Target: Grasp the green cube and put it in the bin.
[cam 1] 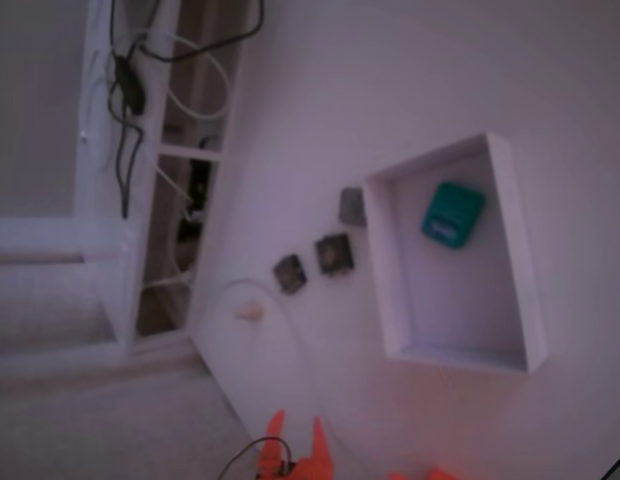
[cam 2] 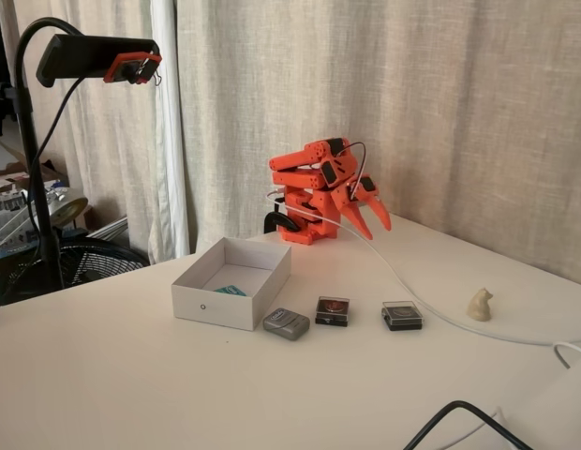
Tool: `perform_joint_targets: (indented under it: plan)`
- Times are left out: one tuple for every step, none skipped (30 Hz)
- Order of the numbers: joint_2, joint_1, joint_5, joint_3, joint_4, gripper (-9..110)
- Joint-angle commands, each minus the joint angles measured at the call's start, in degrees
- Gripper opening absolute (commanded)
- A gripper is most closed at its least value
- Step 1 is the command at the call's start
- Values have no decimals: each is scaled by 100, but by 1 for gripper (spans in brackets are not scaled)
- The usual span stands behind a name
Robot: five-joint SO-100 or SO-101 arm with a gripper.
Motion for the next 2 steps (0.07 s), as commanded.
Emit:
perform_joint_targets:
  plan:
    - [44,9,35,-18,9,17]
    - [44,9,35,-18,9,17]
